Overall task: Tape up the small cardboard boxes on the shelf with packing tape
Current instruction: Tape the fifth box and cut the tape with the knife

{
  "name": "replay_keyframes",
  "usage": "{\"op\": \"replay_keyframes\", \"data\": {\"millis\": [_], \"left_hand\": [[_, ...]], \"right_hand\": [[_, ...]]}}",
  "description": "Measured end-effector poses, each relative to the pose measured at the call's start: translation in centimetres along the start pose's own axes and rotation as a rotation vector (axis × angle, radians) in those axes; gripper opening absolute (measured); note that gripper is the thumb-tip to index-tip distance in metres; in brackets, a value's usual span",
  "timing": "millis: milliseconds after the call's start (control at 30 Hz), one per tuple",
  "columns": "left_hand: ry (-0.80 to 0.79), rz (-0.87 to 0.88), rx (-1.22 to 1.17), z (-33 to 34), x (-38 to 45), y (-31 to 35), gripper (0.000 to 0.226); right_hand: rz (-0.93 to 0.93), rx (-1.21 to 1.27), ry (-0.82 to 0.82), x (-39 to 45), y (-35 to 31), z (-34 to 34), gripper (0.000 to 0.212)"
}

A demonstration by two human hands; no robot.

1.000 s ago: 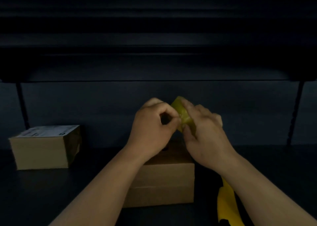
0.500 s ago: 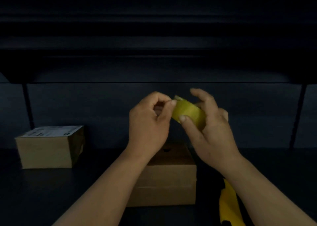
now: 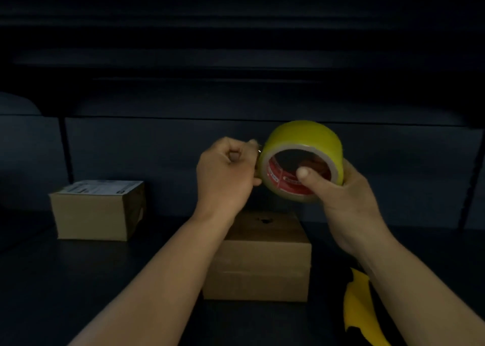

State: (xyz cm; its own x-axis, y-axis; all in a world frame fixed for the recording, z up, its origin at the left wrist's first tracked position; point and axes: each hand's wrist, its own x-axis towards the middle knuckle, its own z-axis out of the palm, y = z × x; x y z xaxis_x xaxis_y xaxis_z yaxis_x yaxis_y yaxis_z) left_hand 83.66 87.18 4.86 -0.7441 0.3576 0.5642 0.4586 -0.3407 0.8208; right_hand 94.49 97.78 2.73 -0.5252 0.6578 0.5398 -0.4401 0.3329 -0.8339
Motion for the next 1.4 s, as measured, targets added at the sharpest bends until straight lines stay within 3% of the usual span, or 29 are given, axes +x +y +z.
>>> {"op": "replay_keyframes", "data": {"millis": [133,233,367,500,667,833,967,1200,1400], "left_hand": [[-0.048,-0.052,-0.033,-0.4,-0.2,0.6,0.023],[-0.055,-0.074,-0.030,-0.3,-0.5,0.9,0.023],[-0.030,-0.151,-0.047,0.2,-0.8,1.0,0.027],[-0.022,-0.195,-0.048,0.6,-1.2,1.1,0.030],[-0.028,-0.145,0.216,0.0,-1.8,0.5,0.031],[-0.094,-0.076,0.413,-0.6,-1.9,0.9,0.034],[-0.053,-0.081,0.472,-2.5,-1.3,0.7,0.031],[-0.089,-0.089,0.728,-4.2,-1.4,-1.0,0.033],[-0.188,-0.197,0.759,-4.3,-1.2,-2.0,0.036]], "right_hand": [[0.081,0.279,-0.003,0.0,-0.1,0.2,0.034],[0.096,0.447,0.010,0.2,-0.4,0.5,0.040],[0.080,0.440,-0.063,-0.3,-0.1,1.2,0.049],[0.100,0.455,-0.057,-0.4,-0.4,1.1,0.024],[0.126,0.506,0.074,-0.1,-1.3,0.3,0.012],[0.045,0.361,0.152,0.2,-2.3,-1.1,0.023],[0.009,0.198,0.217,0.5,-3.0,-2.6,0.032],[-0.022,-0.195,0.096,0.6,-3.8,-3.4,0.045],[0.053,-0.312,0.057,1.0,-3.4,-4.0,0.045]]}}
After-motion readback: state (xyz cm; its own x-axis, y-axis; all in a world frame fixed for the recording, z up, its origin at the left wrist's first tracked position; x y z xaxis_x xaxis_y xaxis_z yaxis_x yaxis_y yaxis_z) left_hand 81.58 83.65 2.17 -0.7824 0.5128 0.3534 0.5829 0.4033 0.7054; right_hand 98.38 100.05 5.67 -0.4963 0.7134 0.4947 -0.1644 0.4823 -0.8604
